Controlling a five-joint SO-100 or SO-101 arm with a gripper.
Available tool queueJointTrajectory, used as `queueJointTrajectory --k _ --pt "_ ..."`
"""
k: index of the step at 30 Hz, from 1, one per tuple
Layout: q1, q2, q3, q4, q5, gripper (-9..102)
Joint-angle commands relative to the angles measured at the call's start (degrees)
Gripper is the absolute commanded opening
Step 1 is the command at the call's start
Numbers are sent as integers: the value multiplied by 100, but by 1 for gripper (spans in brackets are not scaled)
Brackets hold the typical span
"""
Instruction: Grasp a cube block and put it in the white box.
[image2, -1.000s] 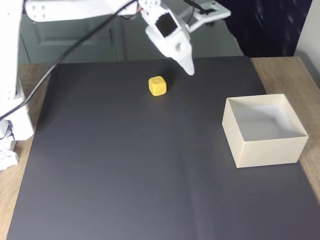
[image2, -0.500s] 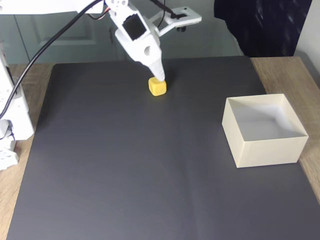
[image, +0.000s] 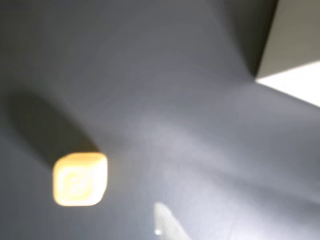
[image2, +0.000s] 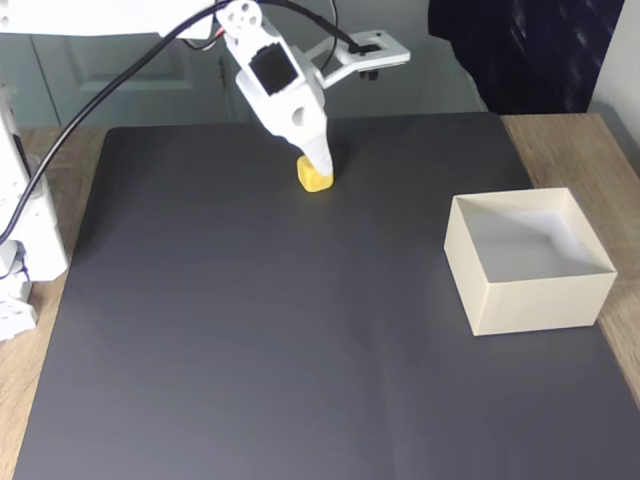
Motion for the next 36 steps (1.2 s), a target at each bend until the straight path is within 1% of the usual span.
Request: queueJointTrajectory --k 1,10,19,36 --pt "79 -9 -141 -70 -62 47" --pt "132 -176 -141 -141 -9 48" --pt "18 -466 -141 -396 0 47" --pt "-352 -940 -176 -835 9 41"
